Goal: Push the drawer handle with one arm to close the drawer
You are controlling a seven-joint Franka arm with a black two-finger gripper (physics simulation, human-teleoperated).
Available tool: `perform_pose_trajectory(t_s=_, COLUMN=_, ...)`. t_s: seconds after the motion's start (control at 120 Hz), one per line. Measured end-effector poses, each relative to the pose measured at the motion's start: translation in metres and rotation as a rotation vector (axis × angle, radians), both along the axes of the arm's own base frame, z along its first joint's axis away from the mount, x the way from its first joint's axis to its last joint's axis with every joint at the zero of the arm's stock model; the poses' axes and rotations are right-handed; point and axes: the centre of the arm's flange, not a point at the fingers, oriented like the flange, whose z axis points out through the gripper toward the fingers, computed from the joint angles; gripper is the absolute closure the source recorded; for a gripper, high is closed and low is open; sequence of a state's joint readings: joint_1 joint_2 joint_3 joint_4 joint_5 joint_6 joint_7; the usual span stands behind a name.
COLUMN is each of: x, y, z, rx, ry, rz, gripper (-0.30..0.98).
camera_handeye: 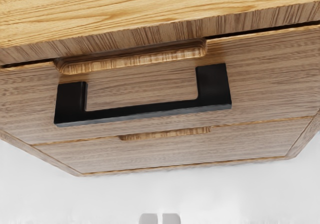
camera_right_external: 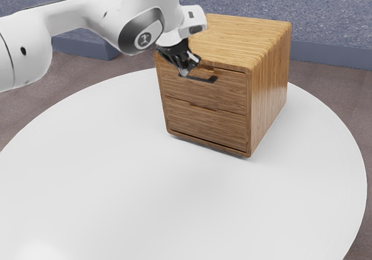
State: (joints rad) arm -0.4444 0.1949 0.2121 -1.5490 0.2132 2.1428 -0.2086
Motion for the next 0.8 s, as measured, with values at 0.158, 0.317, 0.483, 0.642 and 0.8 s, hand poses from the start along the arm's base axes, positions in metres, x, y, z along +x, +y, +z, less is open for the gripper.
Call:
perform_pose_trajectory(t_s=0.158, x=-0.027, y=0.019, z=0.05, rx=-0.002, ry=0.044, rz=0.028, gripper=0.79)
perform_pose_trajectory(t_s=0.317, x=-0.049, y=0.027, z=0.085, rx=0.009, ry=0.165, rz=0.064, gripper=0.74)
perform_pose_trajectory(t_s=0.483, x=-0.078, y=0.034, z=0.103, rx=0.013, ry=0.272, rz=0.079, gripper=0.38)
perform_pose_trajectory(t_s=0.642, x=-0.09, y=0.037, z=0.101, rx=0.027, ry=0.341, rz=0.085, gripper=0.18)
perform_pose_trajectory(t_s=0.8, x=-0.095, y=0.036, z=0.098, rx=0.038, ry=0.377, rz=0.082, gripper=0.08)
